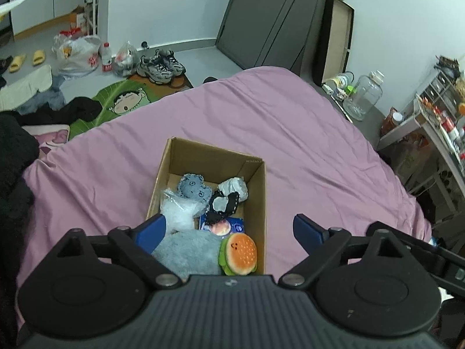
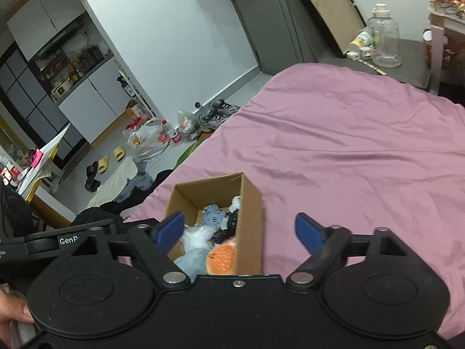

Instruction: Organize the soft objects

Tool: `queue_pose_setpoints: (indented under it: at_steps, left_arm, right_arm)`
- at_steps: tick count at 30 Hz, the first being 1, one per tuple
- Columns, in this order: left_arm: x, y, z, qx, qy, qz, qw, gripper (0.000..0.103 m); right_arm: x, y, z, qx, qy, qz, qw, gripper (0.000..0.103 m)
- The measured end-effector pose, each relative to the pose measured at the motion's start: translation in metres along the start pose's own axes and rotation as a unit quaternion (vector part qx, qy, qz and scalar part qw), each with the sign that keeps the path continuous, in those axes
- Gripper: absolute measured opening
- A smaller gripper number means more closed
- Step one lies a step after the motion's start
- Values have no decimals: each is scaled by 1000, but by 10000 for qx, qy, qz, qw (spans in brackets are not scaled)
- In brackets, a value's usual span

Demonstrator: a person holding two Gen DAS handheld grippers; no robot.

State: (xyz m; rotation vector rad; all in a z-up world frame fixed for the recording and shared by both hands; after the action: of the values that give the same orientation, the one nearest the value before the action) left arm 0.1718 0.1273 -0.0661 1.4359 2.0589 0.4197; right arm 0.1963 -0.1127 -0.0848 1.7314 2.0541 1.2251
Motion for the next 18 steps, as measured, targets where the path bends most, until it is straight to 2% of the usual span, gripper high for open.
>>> queue_pose_setpoints:
  at_steps: [3,8,18]
  left_arm:
    - [-9,-9,-6,-45,103,156,9998,94]
    - [-25,-27,-18,-110,149,395,9990,94]
    - [-50,-55,-46,-227,166,774,9966,94]
  right_arm:
    - [-10,-6,-13,-48,-34,-10,10000,95]
    - [-25,-16,-31,-155,-138,96,9997,102]
    - [-37,-34,-66,-241,-318,-22,9992,103]
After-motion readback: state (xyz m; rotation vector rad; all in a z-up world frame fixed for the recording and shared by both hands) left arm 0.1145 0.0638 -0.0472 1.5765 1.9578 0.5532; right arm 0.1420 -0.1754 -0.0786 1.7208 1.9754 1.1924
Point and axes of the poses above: each gripper's, at about its wrist camera, not at the fingertips, and z roughly the way its jaws point, x to its left, y to its top, the point moved 1 cm from there along z, roughly the way its jaws point, and after that the axes turned 2 degrees about -x, right-handed, at the moved point
